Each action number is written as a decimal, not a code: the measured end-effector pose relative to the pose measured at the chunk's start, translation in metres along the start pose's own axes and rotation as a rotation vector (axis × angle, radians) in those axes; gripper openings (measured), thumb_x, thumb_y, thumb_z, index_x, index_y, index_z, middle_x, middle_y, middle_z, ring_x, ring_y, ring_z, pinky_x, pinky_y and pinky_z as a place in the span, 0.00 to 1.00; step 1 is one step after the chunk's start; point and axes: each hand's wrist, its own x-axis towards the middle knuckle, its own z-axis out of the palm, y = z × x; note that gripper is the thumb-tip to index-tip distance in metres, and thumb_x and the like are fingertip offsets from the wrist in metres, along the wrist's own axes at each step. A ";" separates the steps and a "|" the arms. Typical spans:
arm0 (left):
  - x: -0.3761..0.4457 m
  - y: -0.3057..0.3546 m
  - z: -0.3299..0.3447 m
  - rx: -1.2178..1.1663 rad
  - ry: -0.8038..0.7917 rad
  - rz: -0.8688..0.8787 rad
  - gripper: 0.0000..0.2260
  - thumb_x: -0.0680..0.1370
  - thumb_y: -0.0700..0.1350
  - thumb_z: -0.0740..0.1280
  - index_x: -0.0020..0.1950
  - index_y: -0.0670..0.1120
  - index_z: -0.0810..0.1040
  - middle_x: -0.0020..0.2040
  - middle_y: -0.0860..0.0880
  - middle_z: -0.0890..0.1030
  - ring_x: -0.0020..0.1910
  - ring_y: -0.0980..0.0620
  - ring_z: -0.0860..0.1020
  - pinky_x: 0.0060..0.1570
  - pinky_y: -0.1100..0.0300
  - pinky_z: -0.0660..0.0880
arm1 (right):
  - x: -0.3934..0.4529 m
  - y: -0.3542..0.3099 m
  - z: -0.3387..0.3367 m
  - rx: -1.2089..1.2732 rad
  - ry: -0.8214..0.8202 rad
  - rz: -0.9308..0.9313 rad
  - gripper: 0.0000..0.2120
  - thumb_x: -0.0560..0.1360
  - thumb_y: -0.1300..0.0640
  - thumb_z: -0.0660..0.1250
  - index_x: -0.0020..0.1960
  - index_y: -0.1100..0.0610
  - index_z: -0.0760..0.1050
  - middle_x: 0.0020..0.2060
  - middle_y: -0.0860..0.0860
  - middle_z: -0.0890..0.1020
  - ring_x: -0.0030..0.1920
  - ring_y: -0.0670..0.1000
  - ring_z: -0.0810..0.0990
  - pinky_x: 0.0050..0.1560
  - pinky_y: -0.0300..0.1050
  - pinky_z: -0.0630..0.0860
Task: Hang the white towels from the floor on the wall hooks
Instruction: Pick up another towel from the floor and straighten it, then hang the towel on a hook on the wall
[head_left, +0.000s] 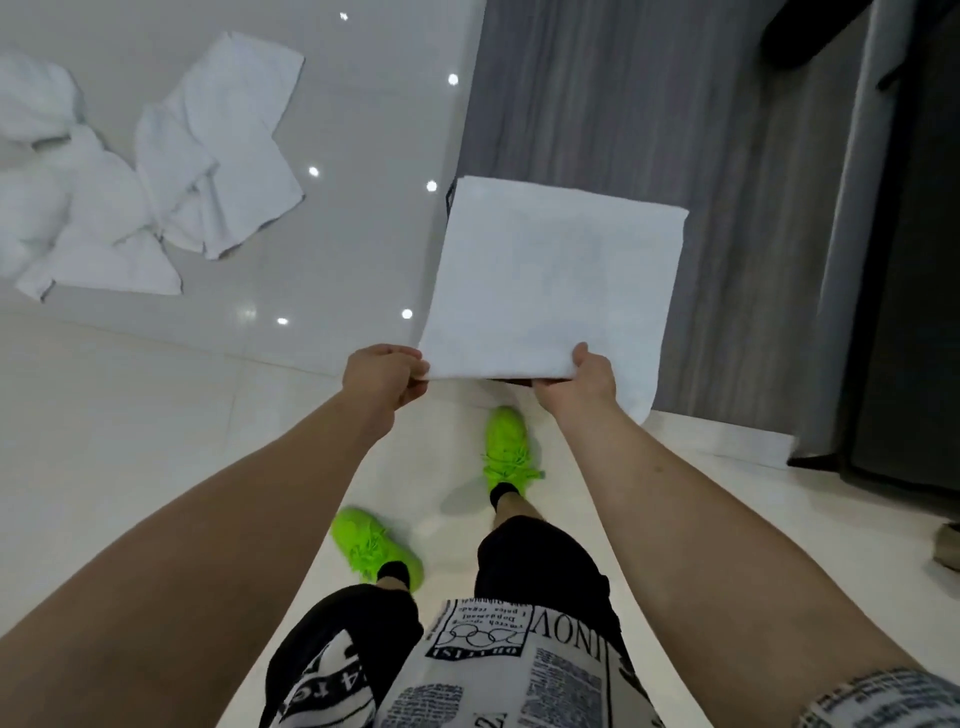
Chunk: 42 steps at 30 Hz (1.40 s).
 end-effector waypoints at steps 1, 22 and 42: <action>-0.009 0.008 -0.007 -0.034 -0.005 0.007 0.06 0.71 0.29 0.71 0.44 0.39 0.81 0.46 0.40 0.82 0.40 0.46 0.81 0.35 0.61 0.80 | -0.015 0.002 0.009 -0.002 -0.023 -0.013 0.16 0.76 0.64 0.68 0.63 0.55 0.77 0.57 0.54 0.83 0.57 0.59 0.81 0.59 0.61 0.77; -0.200 0.045 -0.579 -0.166 0.512 0.666 0.18 0.73 0.44 0.67 0.62 0.49 0.77 0.61 0.49 0.76 0.56 0.48 0.75 0.55 0.55 0.74 | -0.422 0.484 0.110 -0.764 -0.986 0.017 0.11 0.77 0.71 0.65 0.59 0.66 0.72 0.47 0.61 0.79 0.44 0.58 0.80 0.38 0.49 0.79; -0.339 -0.262 -1.118 0.024 1.456 0.454 0.07 0.74 0.47 0.67 0.40 0.45 0.75 0.34 0.47 0.76 0.35 0.49 0.73 0.31 0.59 0.68 | -0.661 1.132 -0.125 -1.793 -1.473 0.754 0.05 0.79 0.69 0.62 0.44 0.67 0.74 0.33 0.60 0.82 0.29 0.56 0.83 0.27 0.41 0.80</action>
